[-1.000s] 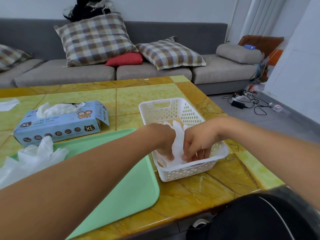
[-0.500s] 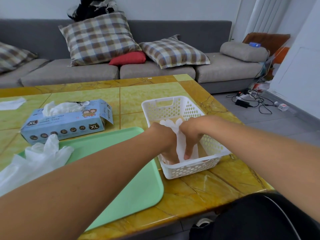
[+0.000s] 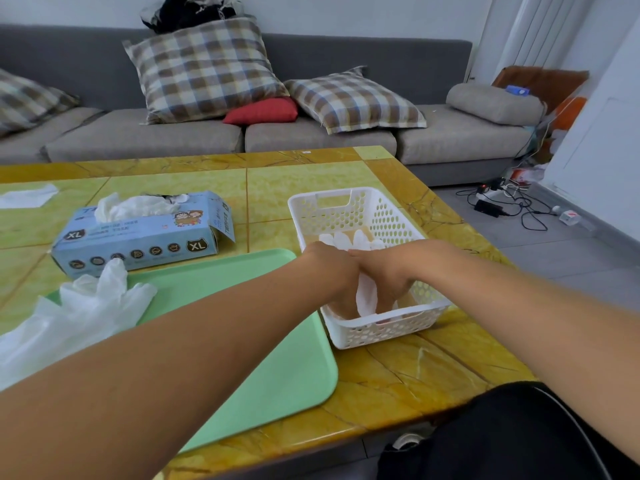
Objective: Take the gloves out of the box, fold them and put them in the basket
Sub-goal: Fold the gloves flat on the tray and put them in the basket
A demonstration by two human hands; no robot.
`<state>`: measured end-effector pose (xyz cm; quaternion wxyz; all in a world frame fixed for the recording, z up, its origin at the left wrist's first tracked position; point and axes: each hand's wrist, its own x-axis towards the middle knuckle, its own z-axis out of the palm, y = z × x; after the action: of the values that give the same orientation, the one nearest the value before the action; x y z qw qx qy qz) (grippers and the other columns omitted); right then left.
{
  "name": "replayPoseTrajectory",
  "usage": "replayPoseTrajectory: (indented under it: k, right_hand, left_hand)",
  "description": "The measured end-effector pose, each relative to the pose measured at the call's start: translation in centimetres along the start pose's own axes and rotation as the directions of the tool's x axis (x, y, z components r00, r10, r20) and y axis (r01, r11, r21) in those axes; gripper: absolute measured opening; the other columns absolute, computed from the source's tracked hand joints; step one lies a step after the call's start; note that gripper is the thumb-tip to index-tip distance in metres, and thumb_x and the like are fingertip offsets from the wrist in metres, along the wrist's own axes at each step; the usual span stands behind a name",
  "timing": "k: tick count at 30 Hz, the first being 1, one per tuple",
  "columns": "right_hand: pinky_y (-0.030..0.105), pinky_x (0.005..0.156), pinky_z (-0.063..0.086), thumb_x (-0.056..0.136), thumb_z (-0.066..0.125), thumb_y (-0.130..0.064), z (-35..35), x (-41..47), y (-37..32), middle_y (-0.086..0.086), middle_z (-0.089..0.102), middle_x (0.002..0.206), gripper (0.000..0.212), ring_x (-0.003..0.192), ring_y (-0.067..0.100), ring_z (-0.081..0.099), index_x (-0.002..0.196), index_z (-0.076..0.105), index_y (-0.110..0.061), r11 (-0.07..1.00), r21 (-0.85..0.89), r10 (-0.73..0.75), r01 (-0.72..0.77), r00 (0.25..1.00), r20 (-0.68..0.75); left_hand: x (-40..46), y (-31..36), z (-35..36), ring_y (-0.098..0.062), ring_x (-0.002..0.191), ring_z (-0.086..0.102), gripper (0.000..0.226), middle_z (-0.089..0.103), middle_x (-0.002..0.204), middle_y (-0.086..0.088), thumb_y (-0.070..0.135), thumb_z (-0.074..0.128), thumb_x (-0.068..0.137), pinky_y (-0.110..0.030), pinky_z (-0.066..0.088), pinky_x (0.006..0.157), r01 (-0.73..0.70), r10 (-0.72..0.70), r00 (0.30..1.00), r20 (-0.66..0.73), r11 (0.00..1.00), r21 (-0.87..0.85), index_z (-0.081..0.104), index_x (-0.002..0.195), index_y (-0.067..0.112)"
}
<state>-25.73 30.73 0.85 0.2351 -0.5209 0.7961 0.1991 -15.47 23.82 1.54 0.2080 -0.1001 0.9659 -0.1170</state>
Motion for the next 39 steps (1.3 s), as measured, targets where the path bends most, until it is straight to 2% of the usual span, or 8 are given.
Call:
replayPoseTrajectory:
  k: [5,8,13,19,27,32,36,39]
  right_hand:
    - [0.038,0.106,0.045,0.071,0.089,-0.045,-1.4,-1.6,-0.1,-0.004,0.026,0.162,0.123,0.141,0.026,0.041,0.161,0.008,-0.026,0.999,0.035,0.022,-0.021,1.0,-0.012]
    - [0.036,0.107,0.044,0.077,0.083,-0.05,-4.5,-4.2,-1.6,-0.002,0.037,0.158,0.101,0.139,0.023,0.044,0.158,0.03,-0.021,0.999,0.048,0.022,-0.008,0.953,-0.301]
    - [0.014,0.079,0.049,0.091,0.075,-0.031,-6.7,-4.6,-14.2,-0.008,0.07,0.112,0.032,0.098,0.009,0.066,0.121,0.07,-0.022,0.786,0.293,-0.269,0.545,0.728,-0.631]
    - [0.035,0.104,0.042,0.1,0.059,-0.038,-4.5,2.9,-28.2,0.004,0.054,0.147,0.048,0.132,0.026,0.05,0.144,0.053,-0.021,0.819,0.106,-0.427,0.564,0.722,-0.545]
    - [0.041,0.078,0.054,0.093,0.068,-0.031,-2.6,5.7,-29.6,0.0,0.078,0.094,0.018,0.085,0.022,0.069,0.102,0.081,-0.021,0.758,0.201,-0.4,0.62,0.686,-0.607]
    - [0.053,0.095,0.051,0.104,0.056,-0.025,-2.1,6.0,-24.4,0.002,0.077,0.104,0.023,0.101,0.032,0.069,0.107,0.078,-0.022,0.632,0.478,-0.329,0.61,0.77,-0.546]
    - [0.029,0.105,0.046,0.105,0.053,-0.021,-1.3,5.0,-23.1,-0.019,0.068,0.127,0.03,0.119,0.001,0.061,0.131,0.067,-0.028,0.604,0.533,-0.374,0.593,0.801,-0.468]
    - [0.026,0.088,0.052,0.091,0.073,-0.019,-0.3,3.6,-23.5,-0.015,0.069,0.114,0.028,0.11,0.004,0.063,0.117,0.068,-0.03,0.53,0.562,-0.172,0.635,0.729,-0.662]
  left_hand:
    - [-1.2,-5.5,-1.3,-0.016,0.106,0.062,0.052,0.069,0.112,0.003,0.062,0.059,0.091,-0.037,0.051,0.092,-0.201,0.13,0.959,-0.253,0.939,-0.279,0.069,0.118,0.02]
    - [-4.7,-10.2,-0.9,-0.008,0.098,0.065,0.027,0.072,0.106,0.008,0.041,0.067,0.093,-0.023,0.05,0.087,-0.295,0.087,0.897,-0.433,0.848,-0.441,0.072,0.109,0.02]
    - [-13.1,-19.1,5.4,-0.01,0.091,0.065,0.017,0.071,0.104,0.006,0.019,0.069,0.091,-0.008,0.043,0.072,-0.068,-0.205,0.88,-0.429,0.839,-0.54,0.072,0.108,0.02]
    - [-23.0,-24.4,17.0,-0.018,0.088,0.055,0.032,0.062,0.115,-0.004,0.018,0.073,0.087,-0.03,0.045,0.08,0.249,-0.623,0.718,-0.311,0.646,-0.722,0.067,0.118,0.019]
    - [-22.9,-25.3,19.3,-0.017,0.123,0.053,0.049,0.05,0.145,0.004,0.036,0.055,0.101,-0.031,0.043,0.102,0.174,-0.374,0.922,-0.105,0.639,-0.75,0.044,0.147,0.024]
    - [-21.9,-25.8,18.9,-0.018,0.122,0.052,0.047,0.052,0.144,0.0,0.044,0.041,0.105,-0.033,0.042,0.102,0.104,-0.307,0.941,-0.144,0.666,-0.739,0.047,0.146,0.022]
    - [-21.3,-25.4,19.4,-0.014,0.129,0.049,0.073,0.044,0.15,0.008,0.057,0.061,0.092,-0.029,0.041,0.106,0.113,-0.251,0.964,-0.089,0.688,-0.717,0.036,0.153,0.027]
    - [-20.5,-25.0,20.2,-0.015,0.129,0.047,0.088,0.044,0.146,0.011,0.063,0.071,0.08,-0.036,0.041,0.108,0.114,-0.225,0.971,-0.083,0.737,-0.666,0.031,0.153,0.033]
